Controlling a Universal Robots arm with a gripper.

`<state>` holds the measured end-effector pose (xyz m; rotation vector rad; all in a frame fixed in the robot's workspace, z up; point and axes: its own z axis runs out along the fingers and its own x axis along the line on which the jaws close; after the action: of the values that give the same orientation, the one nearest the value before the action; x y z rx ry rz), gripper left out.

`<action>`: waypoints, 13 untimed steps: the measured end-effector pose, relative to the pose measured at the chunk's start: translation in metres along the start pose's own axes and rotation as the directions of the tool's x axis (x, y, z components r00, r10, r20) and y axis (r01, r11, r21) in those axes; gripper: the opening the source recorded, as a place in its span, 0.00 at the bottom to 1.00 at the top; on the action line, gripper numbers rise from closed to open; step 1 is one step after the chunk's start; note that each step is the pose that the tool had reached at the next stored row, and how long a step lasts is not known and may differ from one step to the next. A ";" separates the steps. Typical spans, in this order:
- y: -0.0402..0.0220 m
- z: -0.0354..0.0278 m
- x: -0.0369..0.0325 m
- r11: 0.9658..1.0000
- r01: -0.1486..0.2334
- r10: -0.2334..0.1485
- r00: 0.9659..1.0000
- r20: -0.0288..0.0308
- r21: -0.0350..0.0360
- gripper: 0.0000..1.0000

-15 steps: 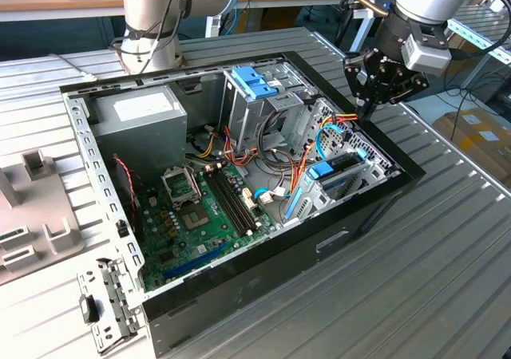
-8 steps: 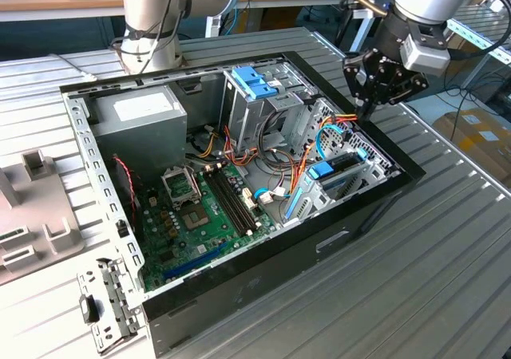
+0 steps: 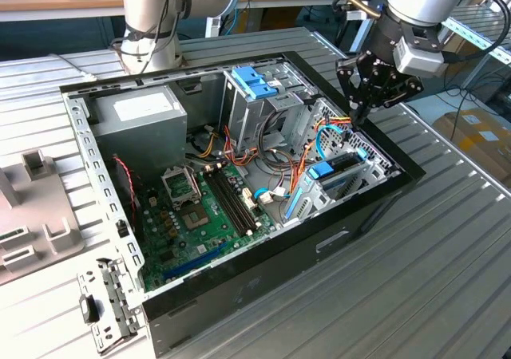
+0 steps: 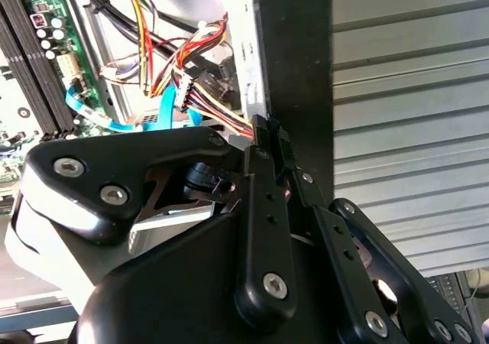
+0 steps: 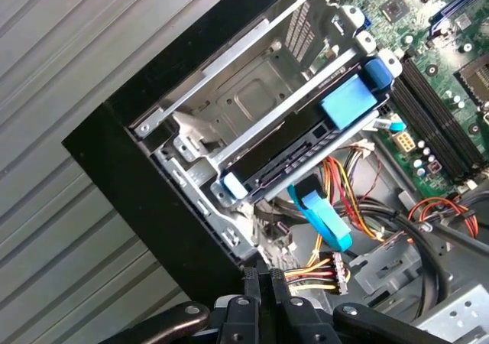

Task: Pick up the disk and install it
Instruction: 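Insert the first disk wire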

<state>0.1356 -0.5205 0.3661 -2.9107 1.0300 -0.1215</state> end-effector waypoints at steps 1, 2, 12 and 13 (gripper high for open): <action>0.0016 -0.0002 -0.0013 1.000 0.000 0.000 1.000 0.000 0.000 0.17; 0.0030 -0.0004 -0.0025 1.000 0.000 0.000 1.000 0.000 0.000 0.17; 0.0211 -0.0028 -0.0213 1.000 0.000 0.000 1.000 -0.001 0.001 0.17; 0.0227 -0.0030 -0.0226 1.000 0.000 0.000 1.000 -0.001 0.001 0.17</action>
<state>0.1036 -0.5239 0.3661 -2.9104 1.0298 -0.1227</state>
